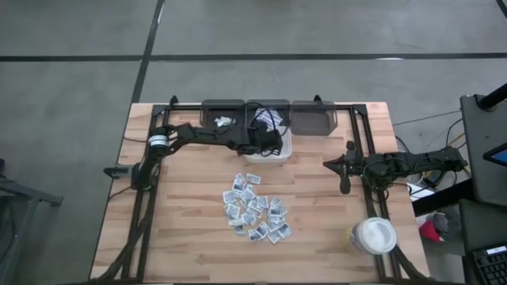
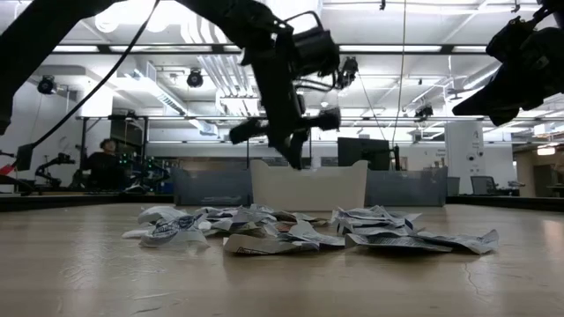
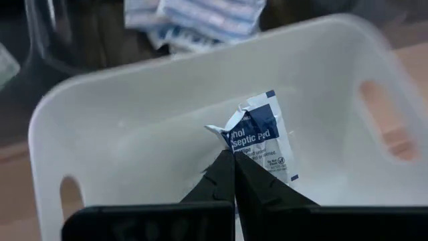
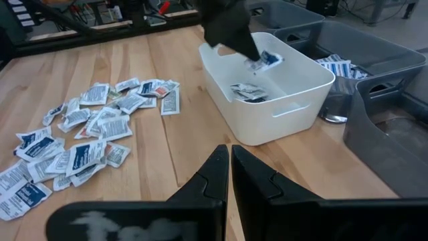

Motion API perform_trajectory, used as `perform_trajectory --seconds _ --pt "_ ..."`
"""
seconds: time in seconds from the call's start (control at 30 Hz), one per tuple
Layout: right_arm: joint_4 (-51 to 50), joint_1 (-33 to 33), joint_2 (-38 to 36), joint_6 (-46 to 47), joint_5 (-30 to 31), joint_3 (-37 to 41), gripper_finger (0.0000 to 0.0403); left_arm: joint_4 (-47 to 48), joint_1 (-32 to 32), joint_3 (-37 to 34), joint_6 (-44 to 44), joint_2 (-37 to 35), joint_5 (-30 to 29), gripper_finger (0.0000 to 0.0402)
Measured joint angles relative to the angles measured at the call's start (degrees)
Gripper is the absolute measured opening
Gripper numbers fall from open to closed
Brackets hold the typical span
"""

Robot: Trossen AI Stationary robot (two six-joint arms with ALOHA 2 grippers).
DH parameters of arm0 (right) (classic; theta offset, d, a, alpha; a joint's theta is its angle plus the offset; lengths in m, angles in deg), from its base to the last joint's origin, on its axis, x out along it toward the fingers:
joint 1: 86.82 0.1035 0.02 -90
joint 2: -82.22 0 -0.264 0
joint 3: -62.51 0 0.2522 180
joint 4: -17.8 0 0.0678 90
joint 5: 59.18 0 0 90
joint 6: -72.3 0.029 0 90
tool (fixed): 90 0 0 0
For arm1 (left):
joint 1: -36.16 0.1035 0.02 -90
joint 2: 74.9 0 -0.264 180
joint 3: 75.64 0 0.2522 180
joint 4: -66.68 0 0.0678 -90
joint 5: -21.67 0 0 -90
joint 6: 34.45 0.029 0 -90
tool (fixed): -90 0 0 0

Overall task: Pick & Place First Aid Supplies
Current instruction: Put the blue alcohol pad into the white bin

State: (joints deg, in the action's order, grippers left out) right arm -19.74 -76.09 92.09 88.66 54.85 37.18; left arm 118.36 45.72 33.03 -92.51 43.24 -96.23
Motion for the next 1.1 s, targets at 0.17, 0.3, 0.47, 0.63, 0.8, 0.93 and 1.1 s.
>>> perform_trajectory --seconds 0.17,0.3,0.47,0.63,0.8,0.93,1.1 --pt "0.01 -0.01 0.0 -0.02 0.0 -0.01 0.0018 -0.42 -0.22 -3.16 -1.86 0.09 0.61 0.0" --pt "-0.01 -0.01 0.0 -0.02 0.0 0.0 0.0018 -0.67 -0.2 -3.56 -1.59 0.09 0.87 0.0" --pt "0.02 -0.01 0.0 0.13 0.0 -0.01 0.0018 -0.75 -0.2 -4.43 -0.72 0.09 0.93 0.0" --pt "0.0 -0.01 0.0 0.15 0.0 -0.01 0.0018 -2.37 -0.2 -6.48 -0.63 0.09 3.61 0.0" --pt "0.02 -0.01 0.0 0.15 0.0 -0.01 0.0018 -3.56 -0.21 -7.1 -0.59 0.09 4.94 0.0" --pt "0.02 0.0 0.0 0.15 0.0 0.0 0.0018 -3.86 -0.24 -7.1 -0.59 0.0 4.94 0.0006" --pt "0.02 0.0 0.0 0.15 0.0 -0.01 0.0018 -3.88 -0.24 -7.1 -0.61 0.0 4.94 0.0037"
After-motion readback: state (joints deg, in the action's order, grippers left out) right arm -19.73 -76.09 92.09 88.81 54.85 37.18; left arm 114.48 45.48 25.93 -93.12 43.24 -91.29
